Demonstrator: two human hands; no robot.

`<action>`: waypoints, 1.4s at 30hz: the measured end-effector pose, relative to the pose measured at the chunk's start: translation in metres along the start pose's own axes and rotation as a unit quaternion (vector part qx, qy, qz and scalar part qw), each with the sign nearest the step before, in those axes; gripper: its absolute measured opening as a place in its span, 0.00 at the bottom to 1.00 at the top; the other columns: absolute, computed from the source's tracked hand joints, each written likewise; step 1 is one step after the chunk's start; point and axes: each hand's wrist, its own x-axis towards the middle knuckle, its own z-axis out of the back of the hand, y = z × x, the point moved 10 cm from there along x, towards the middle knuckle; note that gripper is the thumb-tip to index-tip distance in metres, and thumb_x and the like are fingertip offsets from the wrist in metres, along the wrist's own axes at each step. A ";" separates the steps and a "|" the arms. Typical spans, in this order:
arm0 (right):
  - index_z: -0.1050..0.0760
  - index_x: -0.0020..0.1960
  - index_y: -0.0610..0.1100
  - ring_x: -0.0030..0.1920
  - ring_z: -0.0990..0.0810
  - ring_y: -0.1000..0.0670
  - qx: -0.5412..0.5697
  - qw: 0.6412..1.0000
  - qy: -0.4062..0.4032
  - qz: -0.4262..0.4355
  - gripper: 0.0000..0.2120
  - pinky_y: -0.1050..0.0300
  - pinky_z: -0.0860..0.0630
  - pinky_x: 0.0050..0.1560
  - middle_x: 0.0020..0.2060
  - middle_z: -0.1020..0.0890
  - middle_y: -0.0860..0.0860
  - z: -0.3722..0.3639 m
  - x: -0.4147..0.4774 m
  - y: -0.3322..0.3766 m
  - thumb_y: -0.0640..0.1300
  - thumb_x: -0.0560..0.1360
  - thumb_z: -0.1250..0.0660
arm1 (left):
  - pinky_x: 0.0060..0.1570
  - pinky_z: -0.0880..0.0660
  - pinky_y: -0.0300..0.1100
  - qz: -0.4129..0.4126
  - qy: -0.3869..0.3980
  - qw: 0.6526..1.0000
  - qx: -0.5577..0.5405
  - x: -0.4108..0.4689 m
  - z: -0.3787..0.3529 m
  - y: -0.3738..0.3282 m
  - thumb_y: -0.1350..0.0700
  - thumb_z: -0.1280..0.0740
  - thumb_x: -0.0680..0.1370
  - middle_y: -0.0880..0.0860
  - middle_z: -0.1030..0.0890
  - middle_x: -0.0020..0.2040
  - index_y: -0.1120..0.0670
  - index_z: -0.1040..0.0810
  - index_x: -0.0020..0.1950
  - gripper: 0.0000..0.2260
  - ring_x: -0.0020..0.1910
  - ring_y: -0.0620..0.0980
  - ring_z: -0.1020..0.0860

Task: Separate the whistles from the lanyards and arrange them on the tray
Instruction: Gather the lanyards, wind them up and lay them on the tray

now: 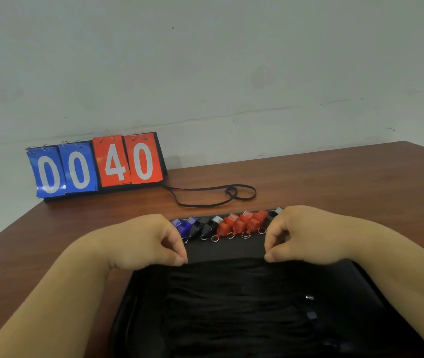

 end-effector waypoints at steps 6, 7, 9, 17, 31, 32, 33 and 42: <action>0.14 0.45 0.54 0.45 0.17 0.58 0.002 1.000 0.021 0.007 0.05 0.59 0.20 0.52 0.42 0.14 0.60 -0.002 -0.004 0.003 0.54 0.76 0.27 | 0.59 0.21 0.44 -0.002 -0.001 1.000 -0.016 0.001 -0.003 -0.002 0.46 0.28 0.79 0.42 0.13 0.46 0.44 0.11 0.47 0.06 0.49 0.40 0.17; 0.14 0.45 0.54 0.45 0.17 0.58 0.002 1.000 0.026 0.009 0.05 0.60 0.21 0.52 0.42 0.14 0.60 -0.002 -0.005 0.004 0.54 0.76 0.26 | 0.59 0.21 0.44 -0.002 0.000 1.000 -0.016 0.002 -0.003 -0.002 0.46 0.28 0.79 0.42 0.13 0.46 0.44 0.12 0.47 0.06 0.49 0.40 0.17; 0.14 0.45 0.53 0.43 0.17 0.60 0.002 0.999 0.032 0.012 0.05 0.63 0.22 0.50 0.41 0.14 0.60 -0.003 -0.006 0.004 0.53 0.75 0.26 | 0.59 0.21 0.45 -0.005 0.001 1.000 -0.015 0.002 -0.005 -0.002 0.46 0.28 0.79 0.42 0.13 0.46 0.44 0.12 0.47 0.06 0.48 0.40 0.17; 0.14 0.45 0.53 0.40 0.18 0.61 0.023 0.999 -0.008 0.034 0.02 0.65 0.22 0.45 0.41 0.14 0.58 0.006 -0.002 0.005 0.50 0.73 0.24 | 0.58 0.22 0.42 -0.013 -0.007 1.000 -0.015 0.003 -0.003 -0.003 0.48 0.27 0.79 0.40 0.14 0.46 0.43 0.12 0.47 0.04 0.48 0.39 0.17; 0.15 0.45 0.53 0.35 0.18 0.58 0.133 0.975 -0.171 0.049 0.03 0.63 0.24 0.43 0.39 0.14 0.55 0.053 -0.002 -0.017 0.48 0.72 0.22 | 0.48 0.25 0.38 -0.020 -0.218 0.975 -0.018 0.016 0.045 -0.016 0.48 0.27 0.78 0.42 0.15 0.42 0.43 0.16 0.47 0.02 0.43 0.39 0.18; 0.15 0.45 0.53 0.38 0.15 0.55 0.148 0.972 -0.179 0.044 0.03 0.61 0.22 0.45 0.39 0.13 0.54 0.058 -0.001 -0.022 0.47 0.72 0.22 | 0.48 0.25 0.38 -0.021 -0.215 0.976 -0.014 0.021 0.050 -0.021 0.47 0.28 0.78 0.43 0.15 0.42 0.43 0.16 0.49 0.02 0.43 0.40 0.18; 0.14 0.45 0.52 0.41 0.14 0.53 0.159 0.970 -0.181 0.035 0.04 0.60 0.22 0.48 0.40 0.12 0.54 0.062 0.002 -0.027 0.46 0.72 0.22 | 0.47 0.26 0.37 -0.019 -0.210 0.977 -0.013 0.025 0.055 -0.025 0.47 0.28 0.78 0.43 0.16 0.42 0.42 0.17 0.51 0.03 0.42 0.40 0.18; 0.17 0.60 0.53 0.59 0.23 0.57 0.062 0.989 -0.134 -0.008 0.13 0.70 0.32 0.50 0.59 0.19 0.58 0.087 0.084 -0.037 0.47 0.76 0.26 | 0.59 0.27 0.40 0.019 -0.169 0.982 0.079 0.093 0.078 0.018 0.48 0.28 0.79 0.40 0.25 0.57 0.43 0.22 0.67 0.17 0.55 0.39 0.24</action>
